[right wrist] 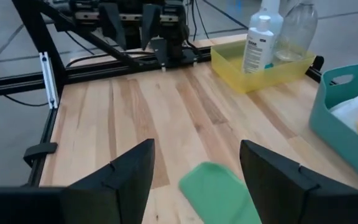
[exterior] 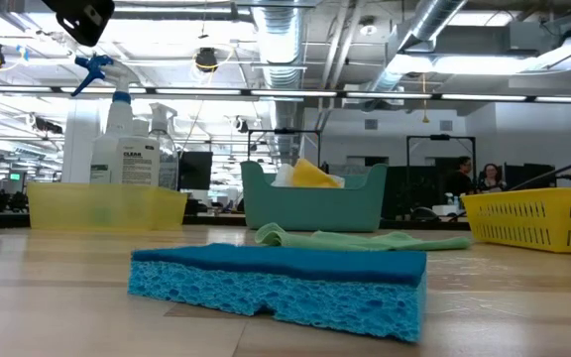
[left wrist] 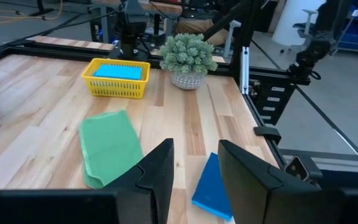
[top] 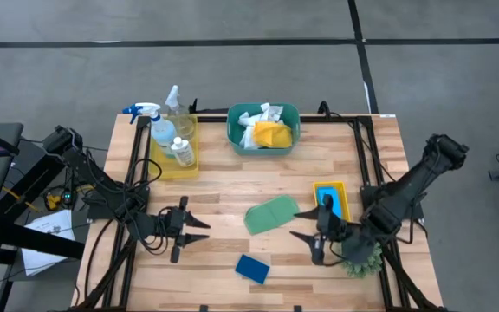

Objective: Pick & Place Kitchen Items
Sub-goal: Put the green cleaning cloth into the green bin

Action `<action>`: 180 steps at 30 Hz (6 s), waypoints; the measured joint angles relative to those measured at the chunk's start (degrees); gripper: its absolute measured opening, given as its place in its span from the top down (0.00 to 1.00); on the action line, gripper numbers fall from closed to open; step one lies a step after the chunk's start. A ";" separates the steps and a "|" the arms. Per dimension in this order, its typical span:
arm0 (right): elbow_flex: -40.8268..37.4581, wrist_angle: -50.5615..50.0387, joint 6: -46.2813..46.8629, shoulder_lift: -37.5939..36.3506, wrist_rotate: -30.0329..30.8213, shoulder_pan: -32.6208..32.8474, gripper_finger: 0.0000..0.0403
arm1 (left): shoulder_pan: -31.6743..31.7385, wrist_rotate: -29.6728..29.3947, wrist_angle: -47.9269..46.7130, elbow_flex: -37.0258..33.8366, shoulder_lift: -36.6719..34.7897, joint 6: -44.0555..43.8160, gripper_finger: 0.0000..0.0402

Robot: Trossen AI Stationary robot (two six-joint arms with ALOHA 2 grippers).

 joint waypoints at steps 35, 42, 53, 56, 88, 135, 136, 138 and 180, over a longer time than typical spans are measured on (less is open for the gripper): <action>-0.02 2.72 10.60 17.08 -0.73 -7.51 0.44 | 0.00 -0.48 0.59 0.00 0.00 -0.01 0.70; -0.03 4.23 12.81 23.67 -3.14 -10.16 0.44 | 0.02 -0.48 0.52 0.00 0.00 0.01 0.70; -0.04 6.34 17.61 29.52 -7.88 -16.09 0.44 | 0.00 -0.48 0.26 0.00 0.00 0.01 0.70; 0.00 5.75 21.91 29.40 -8.39 -17.34 0.44 | 0.02 -0.48 0.26 0.00 0.00 0.01 0.70; 0.00 1.57 31.96 29.42 -24.07 -23.25 0.44 | 0.01 -0.48 0.30 0.00 0.00 0.01 0.70; 3.56 3.15 26.04 35.06 -24.62 -24.67 0.99 | 1.75 -0.42 1.84 0.00 4.46 0.25 0.70; 3.56 3.28 25.86 35.06 -24.19 -24.66 1.00 | 1.75 -0.42 1.86 0.00 4.46 0.25 0.70; 3.56 3.48 25.70 35.06 -23.89 -24.62 1.00 | 1.75 -0.42 1.85 0.00 4.46 0.27 0.70; 3.61 22.18 8.28 26.18 -22.19 -24.14 1.00 | 1.70 -0.37 1.70 0.00 4.44 0.23 0.70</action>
